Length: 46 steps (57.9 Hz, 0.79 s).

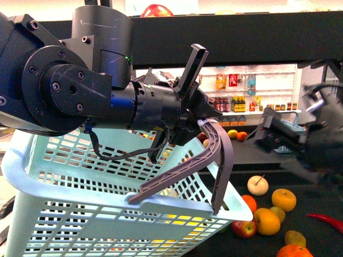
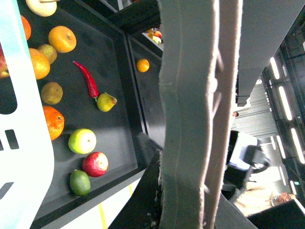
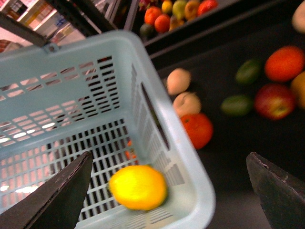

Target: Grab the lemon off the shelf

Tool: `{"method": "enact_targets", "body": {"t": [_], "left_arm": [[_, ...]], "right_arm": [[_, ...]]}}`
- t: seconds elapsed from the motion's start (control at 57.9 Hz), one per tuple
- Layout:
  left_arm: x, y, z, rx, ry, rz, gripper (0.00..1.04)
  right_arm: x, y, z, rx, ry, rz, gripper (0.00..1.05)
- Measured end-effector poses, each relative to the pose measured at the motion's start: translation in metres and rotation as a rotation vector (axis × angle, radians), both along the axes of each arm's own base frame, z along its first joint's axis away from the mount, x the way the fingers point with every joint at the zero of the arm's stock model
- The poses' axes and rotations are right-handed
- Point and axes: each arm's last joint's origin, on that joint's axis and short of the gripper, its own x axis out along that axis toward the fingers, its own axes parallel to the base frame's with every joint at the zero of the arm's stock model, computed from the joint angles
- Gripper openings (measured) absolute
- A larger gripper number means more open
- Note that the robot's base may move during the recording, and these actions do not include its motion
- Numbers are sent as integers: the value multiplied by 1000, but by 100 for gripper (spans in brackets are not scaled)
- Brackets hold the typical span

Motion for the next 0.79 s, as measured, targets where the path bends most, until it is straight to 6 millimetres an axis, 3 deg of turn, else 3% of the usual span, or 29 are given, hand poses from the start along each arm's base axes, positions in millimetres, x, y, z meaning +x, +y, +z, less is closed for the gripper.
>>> {"method": "enact_targets", "body": {"t": [0.224, 0.501, 0.57, 0.673, 0.794], "left_arm": [[0, 0, 0, -1, 1, -2, 8], [0, 0, 0, 0, 0, 0, 8], [0, 0, 0, 0, 1, 0, 8], [0, 0, 0, 0, 0, 1, 8], [0, 0, 0, -1, 1, -3, 8]], "right_arm": [[-71, -18, 20, -233, -120, -101, 97], [-165, -10, 5, -303, -93, -36, 97], [-182, -13, 2, -339, -177, -97, 89], [-215, -17, -20, -374, -228, -146, 65], [-232, -17, -32, -386, -241, -147, 44]]}}
